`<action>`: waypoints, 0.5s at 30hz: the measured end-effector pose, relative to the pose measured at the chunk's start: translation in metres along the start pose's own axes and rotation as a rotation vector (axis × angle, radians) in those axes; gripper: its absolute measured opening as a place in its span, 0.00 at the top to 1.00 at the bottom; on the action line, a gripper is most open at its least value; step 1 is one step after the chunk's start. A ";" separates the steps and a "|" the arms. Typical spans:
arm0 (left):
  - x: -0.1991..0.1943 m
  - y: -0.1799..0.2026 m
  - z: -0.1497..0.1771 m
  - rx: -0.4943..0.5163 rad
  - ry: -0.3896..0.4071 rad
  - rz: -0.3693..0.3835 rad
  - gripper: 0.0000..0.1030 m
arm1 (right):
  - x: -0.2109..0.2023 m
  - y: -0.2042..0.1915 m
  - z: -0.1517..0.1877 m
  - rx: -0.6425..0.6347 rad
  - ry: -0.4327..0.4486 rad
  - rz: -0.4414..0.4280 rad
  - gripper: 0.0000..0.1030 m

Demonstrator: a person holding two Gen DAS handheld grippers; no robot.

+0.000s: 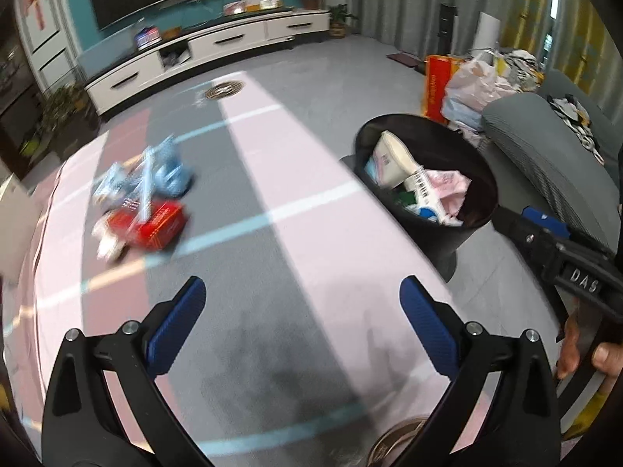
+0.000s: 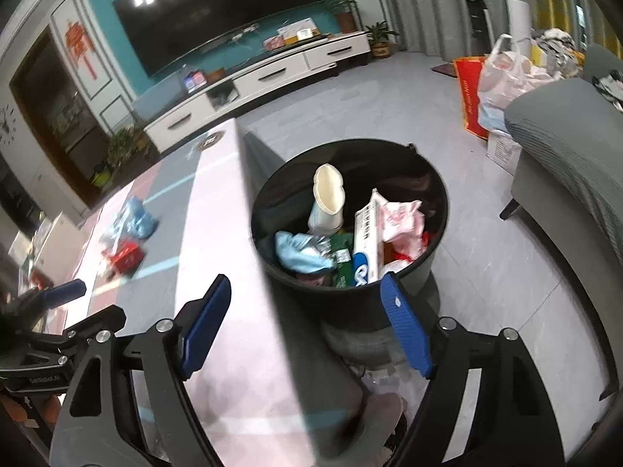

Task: Collect trash
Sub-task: 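Move both tools back over the remaining trash on the table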

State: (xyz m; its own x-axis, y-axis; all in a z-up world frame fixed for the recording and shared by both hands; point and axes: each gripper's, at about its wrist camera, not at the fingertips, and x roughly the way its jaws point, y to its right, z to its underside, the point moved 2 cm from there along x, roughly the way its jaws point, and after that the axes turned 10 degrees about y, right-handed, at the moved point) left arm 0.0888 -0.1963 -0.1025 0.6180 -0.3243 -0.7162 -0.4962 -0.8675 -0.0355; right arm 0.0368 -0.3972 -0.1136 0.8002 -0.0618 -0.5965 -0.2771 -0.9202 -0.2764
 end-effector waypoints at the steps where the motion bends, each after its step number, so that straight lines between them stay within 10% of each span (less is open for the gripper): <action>1: -0.005 -0.008 0.007 -0.018 -0.007 -0.009 0.03 | -0.001 -0.007 0.000 -0.013 -0.003 -0.010 0.23; 15: -0.037 -0.097 0.075 -0.288 -0.087 -0.037 0.03 | -0.001 -0.098 0.018 -0.162 -0.078 -0.124 0.15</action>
State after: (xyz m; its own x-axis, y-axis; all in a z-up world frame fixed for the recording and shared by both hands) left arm 0.0683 -0.0716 -0.1252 0.5718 -0.2677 -0.7755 -0.2732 -0.9534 0.1276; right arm 0.0532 -0.3002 -0.0998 0.7777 0.0802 -0.6235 -0.0846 -0.9695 -0.2302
